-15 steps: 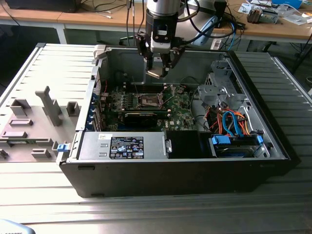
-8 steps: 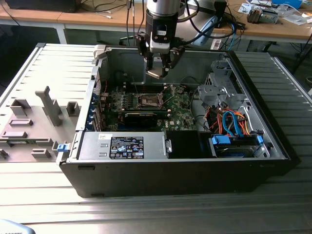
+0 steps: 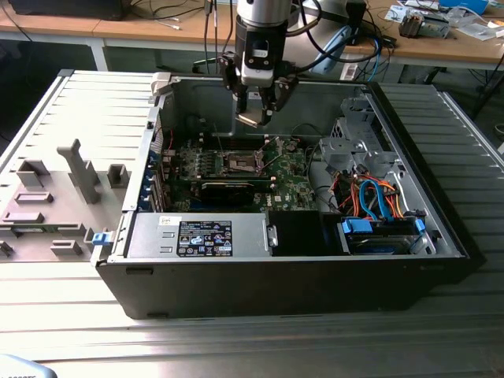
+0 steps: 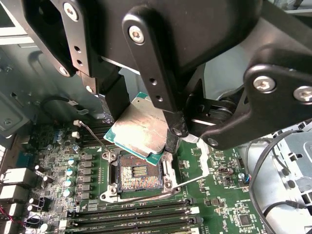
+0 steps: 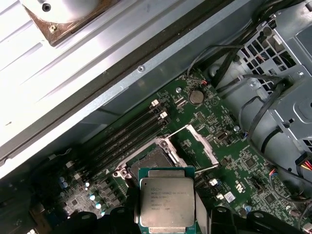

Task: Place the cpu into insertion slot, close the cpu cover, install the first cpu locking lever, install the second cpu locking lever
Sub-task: 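Place the cpu into insertion slot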

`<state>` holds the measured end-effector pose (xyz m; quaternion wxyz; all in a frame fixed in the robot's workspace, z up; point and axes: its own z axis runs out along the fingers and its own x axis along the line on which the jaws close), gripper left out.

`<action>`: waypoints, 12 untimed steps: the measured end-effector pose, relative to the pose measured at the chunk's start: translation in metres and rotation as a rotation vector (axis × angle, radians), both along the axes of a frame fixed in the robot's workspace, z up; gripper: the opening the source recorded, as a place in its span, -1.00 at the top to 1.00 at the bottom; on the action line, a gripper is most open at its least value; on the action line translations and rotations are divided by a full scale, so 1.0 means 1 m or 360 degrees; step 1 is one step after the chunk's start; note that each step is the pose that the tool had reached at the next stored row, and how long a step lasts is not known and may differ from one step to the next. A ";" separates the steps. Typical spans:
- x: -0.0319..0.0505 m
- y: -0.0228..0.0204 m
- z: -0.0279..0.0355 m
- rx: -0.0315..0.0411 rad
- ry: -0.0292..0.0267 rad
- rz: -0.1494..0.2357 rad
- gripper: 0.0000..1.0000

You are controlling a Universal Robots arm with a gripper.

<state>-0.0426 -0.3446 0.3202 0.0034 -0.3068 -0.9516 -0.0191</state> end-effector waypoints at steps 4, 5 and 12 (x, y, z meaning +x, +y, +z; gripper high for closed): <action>0.0000 0.0000 -0.0003 0.0000 0.00000 -0.0016 -0.09; 0.0000 0.0000 -0.0003 0.0000 0.00000 -0.0019 -0.09; 0.0000 0.0000 -0.0006 0.0000 0.00000 -0.0040 -0.09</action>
